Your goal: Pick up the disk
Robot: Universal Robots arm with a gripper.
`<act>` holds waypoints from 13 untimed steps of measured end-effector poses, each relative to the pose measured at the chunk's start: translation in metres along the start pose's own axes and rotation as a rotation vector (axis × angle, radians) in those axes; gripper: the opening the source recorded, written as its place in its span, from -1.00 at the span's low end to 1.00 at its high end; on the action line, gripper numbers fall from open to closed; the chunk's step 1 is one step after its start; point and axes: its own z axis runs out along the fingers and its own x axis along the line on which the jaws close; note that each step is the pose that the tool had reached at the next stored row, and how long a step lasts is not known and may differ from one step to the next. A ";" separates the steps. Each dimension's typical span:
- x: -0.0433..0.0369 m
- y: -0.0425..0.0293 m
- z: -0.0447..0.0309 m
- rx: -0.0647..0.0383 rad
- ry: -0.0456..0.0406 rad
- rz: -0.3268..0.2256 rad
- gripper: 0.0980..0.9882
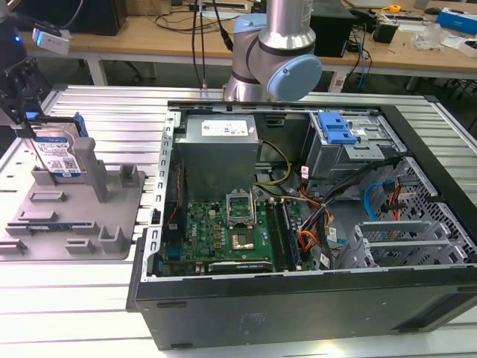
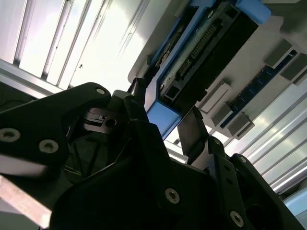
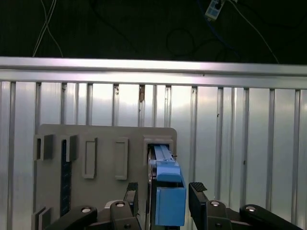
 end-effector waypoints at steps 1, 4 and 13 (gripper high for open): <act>0.0000 0.0000 0.0009 0.000 0.0000 -0.002 0.00; -0.0001 -0.0001 0.0040 0.000 0.0001 -0.006 0.00; -0.0001 0.0003 0.0087 0.000 0.0003 -0.009 -0.34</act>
